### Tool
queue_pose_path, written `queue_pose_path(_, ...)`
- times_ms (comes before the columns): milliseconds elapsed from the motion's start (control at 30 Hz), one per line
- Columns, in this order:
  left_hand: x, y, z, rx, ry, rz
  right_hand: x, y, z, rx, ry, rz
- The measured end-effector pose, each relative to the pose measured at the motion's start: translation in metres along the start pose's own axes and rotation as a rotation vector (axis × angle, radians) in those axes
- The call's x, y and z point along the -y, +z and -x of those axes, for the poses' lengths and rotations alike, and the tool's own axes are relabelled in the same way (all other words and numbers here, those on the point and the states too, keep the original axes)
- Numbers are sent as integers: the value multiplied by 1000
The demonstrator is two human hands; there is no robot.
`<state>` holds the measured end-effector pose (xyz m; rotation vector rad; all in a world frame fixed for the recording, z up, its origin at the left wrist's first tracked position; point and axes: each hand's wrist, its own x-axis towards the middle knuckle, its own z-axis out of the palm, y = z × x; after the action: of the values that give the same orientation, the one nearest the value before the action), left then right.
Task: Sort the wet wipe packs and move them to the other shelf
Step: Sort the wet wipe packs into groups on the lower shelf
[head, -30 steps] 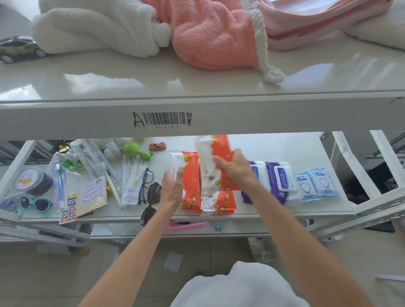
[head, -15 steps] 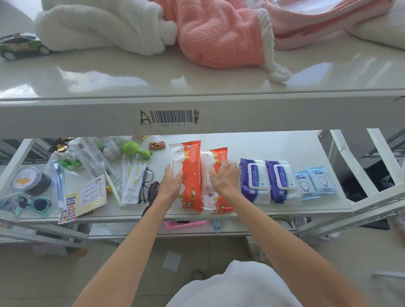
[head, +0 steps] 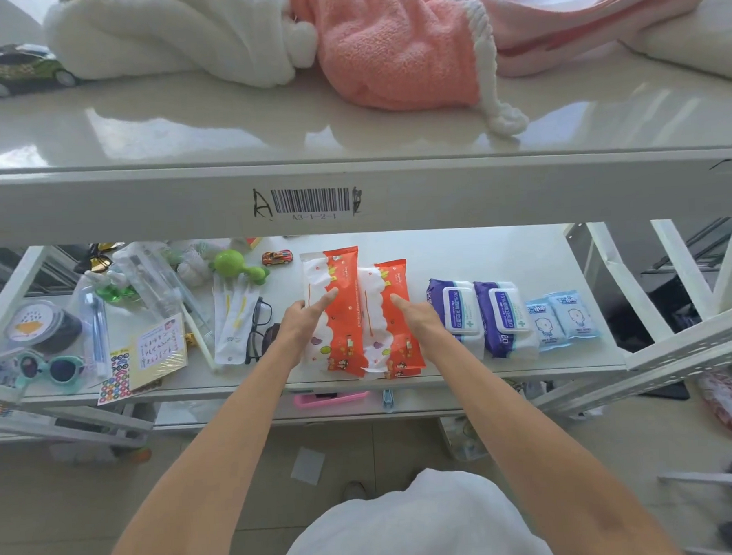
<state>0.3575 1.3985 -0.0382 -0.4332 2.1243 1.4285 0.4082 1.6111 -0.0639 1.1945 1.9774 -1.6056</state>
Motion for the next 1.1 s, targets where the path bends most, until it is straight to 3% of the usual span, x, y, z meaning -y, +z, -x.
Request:
queue_pose_path(300,-14,7,0,114,-111,183,9,-4,-9,244,46,-162)
queue_pose_path(433,-13,9,-3,166,-119,237,12,1,-13,207,37,-170)
queue_pose_path(933,-7,3,4,236,-41,371,17,-9,-8,315,-71,-240)
queue_pose_path(1100,-9,-12,33,207,40,473,30,-15,1,491,-162,-220)
